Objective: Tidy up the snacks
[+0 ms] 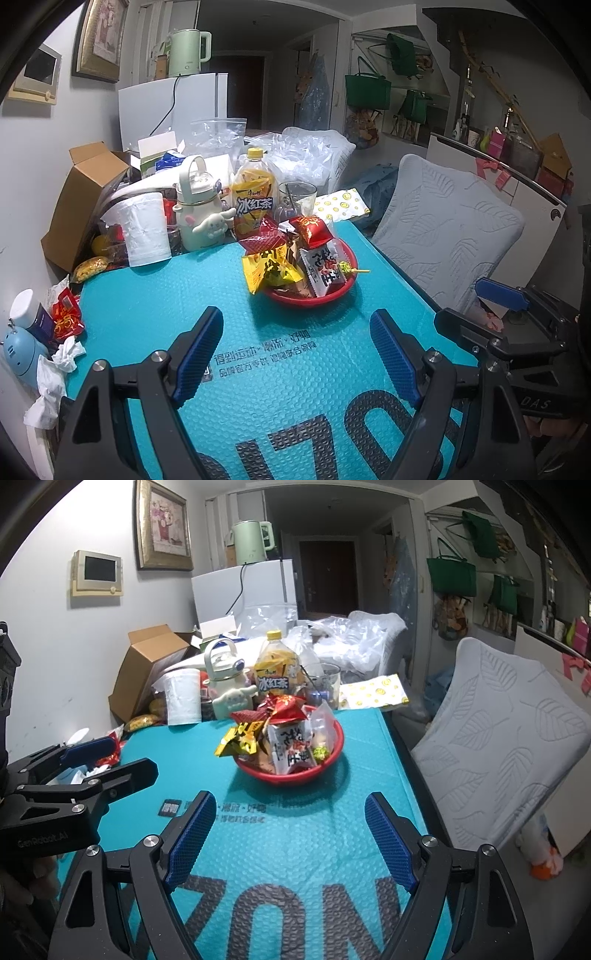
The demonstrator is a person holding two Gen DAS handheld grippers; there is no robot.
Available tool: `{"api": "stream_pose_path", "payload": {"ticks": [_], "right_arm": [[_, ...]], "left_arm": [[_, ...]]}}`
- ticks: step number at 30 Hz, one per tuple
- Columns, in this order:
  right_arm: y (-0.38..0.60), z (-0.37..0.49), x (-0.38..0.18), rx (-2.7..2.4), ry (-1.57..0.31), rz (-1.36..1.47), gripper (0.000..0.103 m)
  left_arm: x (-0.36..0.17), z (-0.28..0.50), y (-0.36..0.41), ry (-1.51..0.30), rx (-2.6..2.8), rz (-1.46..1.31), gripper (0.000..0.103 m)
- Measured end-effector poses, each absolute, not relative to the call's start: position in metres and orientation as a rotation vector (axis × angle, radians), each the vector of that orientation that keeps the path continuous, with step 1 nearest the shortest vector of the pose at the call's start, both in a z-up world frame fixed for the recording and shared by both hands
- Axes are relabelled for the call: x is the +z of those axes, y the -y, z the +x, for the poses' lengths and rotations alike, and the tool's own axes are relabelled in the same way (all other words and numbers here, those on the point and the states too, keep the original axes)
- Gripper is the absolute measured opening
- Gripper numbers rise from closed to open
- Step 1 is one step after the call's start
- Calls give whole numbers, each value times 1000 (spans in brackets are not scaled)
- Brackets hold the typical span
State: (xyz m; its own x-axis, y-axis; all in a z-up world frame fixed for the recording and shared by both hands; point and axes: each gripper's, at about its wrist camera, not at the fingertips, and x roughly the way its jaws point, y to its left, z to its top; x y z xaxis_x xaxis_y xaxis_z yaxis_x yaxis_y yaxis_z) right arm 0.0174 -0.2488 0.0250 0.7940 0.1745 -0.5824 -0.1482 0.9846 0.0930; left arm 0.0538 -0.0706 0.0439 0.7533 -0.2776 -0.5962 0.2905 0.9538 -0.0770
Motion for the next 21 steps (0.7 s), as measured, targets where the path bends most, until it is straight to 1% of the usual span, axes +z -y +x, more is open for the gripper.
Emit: {"api": "stream_pose_path", "payload": {"ticks": [21], "right_arm": [[256, 14, 24, 99, -642, 58, 83]], "left_arm": [[42, 55, 72, -651, -327, 40, 81]]}}
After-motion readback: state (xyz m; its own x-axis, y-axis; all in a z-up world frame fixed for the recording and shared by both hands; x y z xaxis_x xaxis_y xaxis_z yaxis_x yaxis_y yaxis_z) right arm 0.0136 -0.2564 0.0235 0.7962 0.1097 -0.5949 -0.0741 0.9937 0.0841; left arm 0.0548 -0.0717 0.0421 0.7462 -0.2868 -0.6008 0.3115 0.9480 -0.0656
